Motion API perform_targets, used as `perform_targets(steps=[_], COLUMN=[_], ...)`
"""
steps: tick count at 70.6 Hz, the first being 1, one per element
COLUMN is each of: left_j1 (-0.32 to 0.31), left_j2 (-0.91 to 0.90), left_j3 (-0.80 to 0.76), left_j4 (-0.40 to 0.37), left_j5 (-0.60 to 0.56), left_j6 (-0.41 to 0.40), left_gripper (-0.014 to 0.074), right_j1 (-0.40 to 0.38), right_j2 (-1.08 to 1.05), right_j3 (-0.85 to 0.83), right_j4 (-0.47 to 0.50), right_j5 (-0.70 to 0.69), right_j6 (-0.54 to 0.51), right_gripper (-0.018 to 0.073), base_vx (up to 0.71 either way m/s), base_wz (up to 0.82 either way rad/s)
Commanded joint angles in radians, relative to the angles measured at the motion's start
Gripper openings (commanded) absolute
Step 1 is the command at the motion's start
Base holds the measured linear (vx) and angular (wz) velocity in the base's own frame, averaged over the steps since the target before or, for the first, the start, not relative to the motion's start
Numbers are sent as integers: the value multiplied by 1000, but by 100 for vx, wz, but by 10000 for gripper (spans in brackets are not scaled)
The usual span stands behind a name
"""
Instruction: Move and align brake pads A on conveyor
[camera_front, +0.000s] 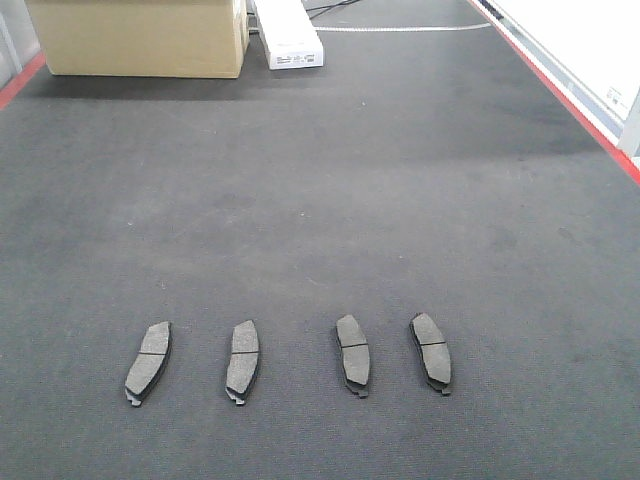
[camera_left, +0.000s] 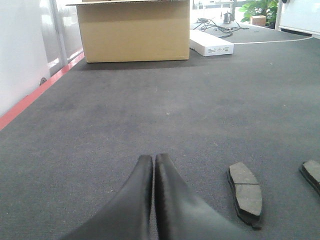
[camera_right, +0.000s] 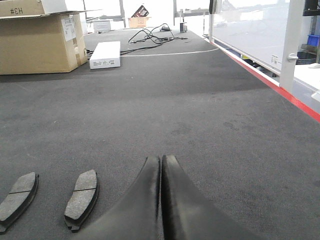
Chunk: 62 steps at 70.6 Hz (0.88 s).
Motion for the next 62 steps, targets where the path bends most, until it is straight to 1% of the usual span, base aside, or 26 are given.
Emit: perform_targets(steps=[1,62], left_j1=[0,0], left_j2=[-13,-13], left_j3=[-21,-21], left_j4=[-1,-1], left_j5=[-77,-77], left_j6=[1,1], left_gripper=[-6,-6], right_j1=[-6,-6], right_j2=[-15,-15], right_j3=[10,10], right_j4=[-11,-11], right_j5=[-71,-71], right_j6=[-5,-5], right_gripper=[-9,-9], base_vx=[0,0], base_wz=[0,0])
